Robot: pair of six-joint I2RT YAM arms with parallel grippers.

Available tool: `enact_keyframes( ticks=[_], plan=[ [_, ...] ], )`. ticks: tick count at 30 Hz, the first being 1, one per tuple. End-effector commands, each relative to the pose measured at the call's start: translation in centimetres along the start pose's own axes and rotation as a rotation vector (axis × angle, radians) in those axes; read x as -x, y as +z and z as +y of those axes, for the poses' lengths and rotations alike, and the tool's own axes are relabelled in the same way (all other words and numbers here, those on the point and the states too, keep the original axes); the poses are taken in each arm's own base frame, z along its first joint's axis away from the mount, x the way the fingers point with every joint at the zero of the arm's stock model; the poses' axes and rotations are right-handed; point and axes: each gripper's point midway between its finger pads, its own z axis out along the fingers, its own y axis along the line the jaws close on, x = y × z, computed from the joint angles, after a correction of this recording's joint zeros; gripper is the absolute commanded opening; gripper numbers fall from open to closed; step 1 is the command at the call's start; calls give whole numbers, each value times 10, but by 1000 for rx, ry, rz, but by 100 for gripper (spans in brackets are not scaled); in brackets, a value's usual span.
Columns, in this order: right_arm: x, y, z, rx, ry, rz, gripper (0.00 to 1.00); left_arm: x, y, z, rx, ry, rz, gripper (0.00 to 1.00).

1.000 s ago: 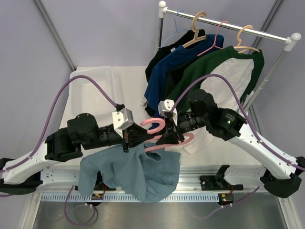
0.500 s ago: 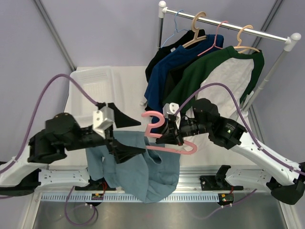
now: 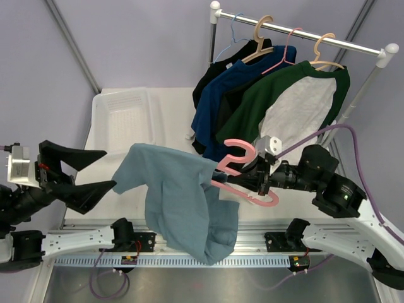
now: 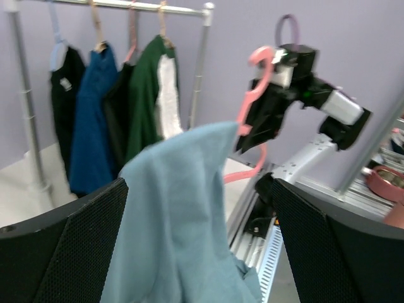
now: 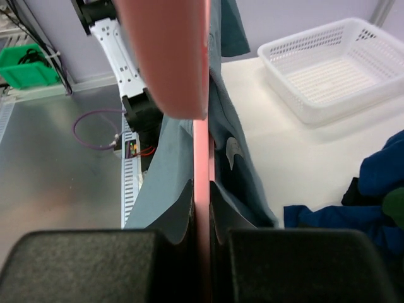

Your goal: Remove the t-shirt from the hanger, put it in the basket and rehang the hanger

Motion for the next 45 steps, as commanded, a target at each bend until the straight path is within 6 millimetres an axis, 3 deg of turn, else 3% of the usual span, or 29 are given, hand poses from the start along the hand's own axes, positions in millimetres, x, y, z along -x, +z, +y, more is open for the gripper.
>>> enact_keyframes(
  ticks=[1, 6, 14, 23, 25, 26, 27, 30, 33, 35, 36, 39, 40, 41, 42, 43, 45],
  plan=[
    [56, -23, 2, -56, -48, -172, 0, -36, 1, 28, 156, 0, 96, 99],
    [73, -39, 10, -60, -58, -214, 0, -55, 6, 35, 193, -3, 116, 99],
    [89, -44, 13, -63, -29, -246, 0, -108, 45, 25, 183, -29, 245, 99],
    [99, -42, 10, -71, -32, -272, 0, -140, 94, 25, 231, -26, 275, 99],
    [99, -40, 9, -71, -30, -270, 0, -140, 103, 28, 250, -12, 264, 80],
    [97, -38, 8, -70, -30, -265, 0, -141, 110, 30, 273, -8, 264, 60],
    [94, -37, 7, -75, -25, -256, 0, -138, 113, 33, 301, -10, 256, 1],
    [76, -34, -1, -111, -5, -209, 0, -122, 112, 58, 466, -15, 202, 0],
    [51, -36, -12, -180, 37, -157, 0, -93, 93, 91, 700, -48, 82, 0],
    [38, -39, -20, -237, 89, -145, 0, -69, 72, 114, 870, -54, -15, 0],
    [22, -35, -23, -250, 128, -120, 0, -53, 60, 123, 952, -53, -77, 0],
    [-6, -30, -32, -290, 174, -84, 0, -30, 42, 134, 1046, -12, -143, 0],
    [-12, -29, -33, -300, 193, -79, 0, -12, 35, 136, 1071, -68, -236, 0],
    [-21, -29, -37, -321, 204, -67, 0, -12, 34, 137, 1076, -57, -252, 0],
    [-25, -30, -38, -331, 211, -64, 0, -6, 30, 139, 1081, 2, -240, 0],
    [-27, -31, -37, -332, 219, -70, 0, 10, 25, 138, 1071, -60, -328, 0],
    [-38, -31, -37, -332, 234, -59, 0, 22, 20, 138, 1065, -41, -355, 0]
  ],
)
